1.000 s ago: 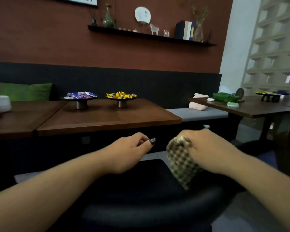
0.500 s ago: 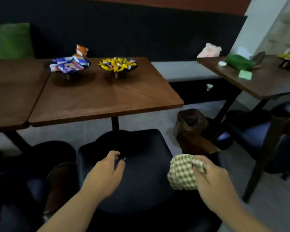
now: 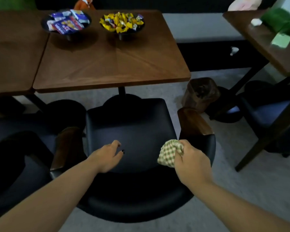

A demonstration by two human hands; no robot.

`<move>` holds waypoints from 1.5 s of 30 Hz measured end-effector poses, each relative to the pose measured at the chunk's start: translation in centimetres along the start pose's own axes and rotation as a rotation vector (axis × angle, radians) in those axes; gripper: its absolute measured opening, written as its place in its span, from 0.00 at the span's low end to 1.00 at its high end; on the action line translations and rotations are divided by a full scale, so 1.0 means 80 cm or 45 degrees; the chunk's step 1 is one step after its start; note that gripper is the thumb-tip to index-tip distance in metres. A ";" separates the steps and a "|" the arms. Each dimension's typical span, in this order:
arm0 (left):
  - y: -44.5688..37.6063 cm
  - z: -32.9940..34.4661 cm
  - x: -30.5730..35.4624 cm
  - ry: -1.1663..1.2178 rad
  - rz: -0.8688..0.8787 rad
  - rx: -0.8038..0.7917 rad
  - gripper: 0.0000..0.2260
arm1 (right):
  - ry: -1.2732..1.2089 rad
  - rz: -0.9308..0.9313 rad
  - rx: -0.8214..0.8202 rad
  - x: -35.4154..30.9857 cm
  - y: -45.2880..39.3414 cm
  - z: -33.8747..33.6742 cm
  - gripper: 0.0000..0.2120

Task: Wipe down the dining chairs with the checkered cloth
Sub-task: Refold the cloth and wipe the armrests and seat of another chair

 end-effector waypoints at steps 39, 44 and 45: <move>-0.079 0.153 0.063 0.245 -0.169 -0.973 0.28 | 0.802 -0.058 -1.732 0.045 -0.123 0.236 0.28; -0.059 0.150 0.073 0.138 -0.183 -0.874 0.27 | 0.801 -0.098 -1.634 0.048 -0.109 0.229 0.24; -0.053 0.153 0.070 0.121 -0.183 -0.864 0.28 | 0.791 -0.094 -1.622 0.048 -0.102 0.230 0.25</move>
Point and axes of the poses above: each hand's wrist, its own y-axis away from the middle knuckle, its own z-axis out of the palm, x = y × z, the point moved 4 cm from there along -y, towards the middle knuckle, and after that the axes turned 1 degree about -y, right-handed, at the moved point
